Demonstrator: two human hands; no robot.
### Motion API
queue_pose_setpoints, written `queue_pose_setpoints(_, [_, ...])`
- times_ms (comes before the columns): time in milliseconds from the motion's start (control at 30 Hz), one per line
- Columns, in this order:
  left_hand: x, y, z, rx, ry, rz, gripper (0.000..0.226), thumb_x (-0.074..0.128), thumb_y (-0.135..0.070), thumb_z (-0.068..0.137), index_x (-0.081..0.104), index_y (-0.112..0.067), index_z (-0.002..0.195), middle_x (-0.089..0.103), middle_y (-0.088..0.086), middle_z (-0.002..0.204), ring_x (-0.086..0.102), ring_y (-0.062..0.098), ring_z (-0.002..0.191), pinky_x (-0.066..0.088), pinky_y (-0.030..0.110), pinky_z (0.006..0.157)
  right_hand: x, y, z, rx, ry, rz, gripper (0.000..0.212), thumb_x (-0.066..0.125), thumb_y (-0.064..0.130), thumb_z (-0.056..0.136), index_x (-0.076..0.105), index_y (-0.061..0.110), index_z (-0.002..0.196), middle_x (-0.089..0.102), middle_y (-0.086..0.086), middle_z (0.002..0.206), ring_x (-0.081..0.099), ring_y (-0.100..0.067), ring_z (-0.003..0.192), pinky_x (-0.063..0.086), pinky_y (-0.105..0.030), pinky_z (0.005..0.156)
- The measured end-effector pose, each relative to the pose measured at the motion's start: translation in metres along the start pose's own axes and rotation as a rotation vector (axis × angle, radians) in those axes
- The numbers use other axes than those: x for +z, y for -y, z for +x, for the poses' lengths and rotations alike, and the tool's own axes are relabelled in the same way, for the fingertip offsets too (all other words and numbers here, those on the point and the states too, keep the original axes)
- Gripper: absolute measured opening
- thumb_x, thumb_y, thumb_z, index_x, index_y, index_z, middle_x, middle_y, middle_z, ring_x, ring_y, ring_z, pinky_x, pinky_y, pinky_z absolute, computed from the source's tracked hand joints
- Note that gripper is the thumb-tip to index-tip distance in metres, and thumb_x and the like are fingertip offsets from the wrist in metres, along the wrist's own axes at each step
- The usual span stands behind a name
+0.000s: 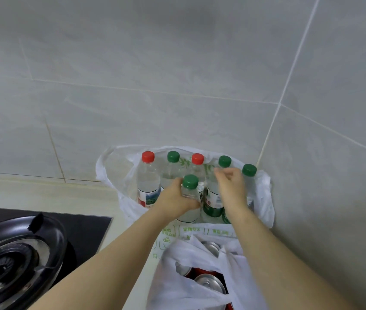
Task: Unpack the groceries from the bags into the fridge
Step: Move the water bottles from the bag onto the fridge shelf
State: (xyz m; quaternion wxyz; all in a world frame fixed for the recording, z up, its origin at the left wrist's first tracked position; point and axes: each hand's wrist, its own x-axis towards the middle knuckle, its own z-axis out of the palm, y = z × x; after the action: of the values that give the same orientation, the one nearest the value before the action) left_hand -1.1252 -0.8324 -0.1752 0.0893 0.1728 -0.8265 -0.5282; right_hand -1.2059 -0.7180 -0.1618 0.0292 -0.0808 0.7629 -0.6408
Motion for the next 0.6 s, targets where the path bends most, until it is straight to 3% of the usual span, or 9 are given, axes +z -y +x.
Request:
queue_pose_setpoints(67, [0.005, -0.002, 0.006, -0.032, -0.018, -0.07, 0.047, 0.076, -0.015, 0.072, 0.054, -0.017, 0.113, 0.063, 0.001, 0.105, 0.058, 0.021, 0.1, 0.047, 0.033, 0.087, -0.014, -0.001, 0.013, 0.002, -0.243, -0.076, 0.03, 0.057, 0.02, 0.086, 0.049, 0.014, 0.114, 0.058, -0.007, 0.109, 0.056, -0.018, 0.083, 0.045, -0.03, 0.067])
queue_pose_setpoints(167, [0.01, -0.001, 0.012, -0.038, -0.025, -0.085, 0.026, 0.075, -0.011, 0.069, 0.057, -0.018, 0.087, 0.061, 0.0, 0.083, 0.058, 0.018, 0.085, 0.048, 0.03, 0.077, -0.029, 0.001, 0.025, 0.031, -0.406, -0.243, 0.042, 0.057, 0.019, 0.082, 0.047, 0.012, 0.122, 0.05, -0.01, 0.124, 0.051, -0.031, 0.108, 0.044, -0.039, 0.091])
queue_pose_setpoints(300, [0.01, 0.001, 0.015, -0.037, -0.016, -0.134, 0.022, 0.072, -0.007, 0.07, 0.056, -0.019, 0.078, 0.059, -0.001, 0.075, 0.056, 0.017, 0.077, 0.047, 0.027, 0.072, -0.035, -0.007, 0.043, -0.005, -0.233, -0.277, 0.054, 0.058, 0.015, 0.082, 0.04, 0.013, 0.134, 0.045, -0.012, 0.131, 0.049, -0.03, 0.114, 0.042, -0.037, 0.096])
queue_pose_setpoints(433, [0.011, 0.002, 0.016, -0.053, -0.008, -0.158, 0.022, 0.07, -0.005, 0.072, 0.053, -0.018, 0.071, 0.055, -0.002, 0.069, 0.052, 0.014, 0.069, 0.044, 0.024, 0.065, -0.037, -0.013, 0.045, -0.046, -0.109, -0.286, 0.041, 0.058, 0.005, 0.083, 0.045, 0.015, 0.121, 0.051, -0.007, 0.108, 0.05, -0.022, 0.088, 0.04, -0.029, 0.075])
queue_pose_setpoints(600, [0.01, 0.002, 0.015, -0.083, 0.011, -0.188, 0.023, 0.07, -0.006, 0.073, 0.051, -0.016, 0.067, 0.054, -0.003, 0.067, 0.05, 0.012, 0.068, 0.041, 0.023, 0.063, -0.037, -0.019, 0.035, -0.038, -0.05, -0.193, 0.028, 0.067, 0.006, 0.081, 0.05, 0.011, 0.104, 0.056, -0.002, 0.089, 0.053, -0.021, 0.088, 0.041, -0.03, 0.078])
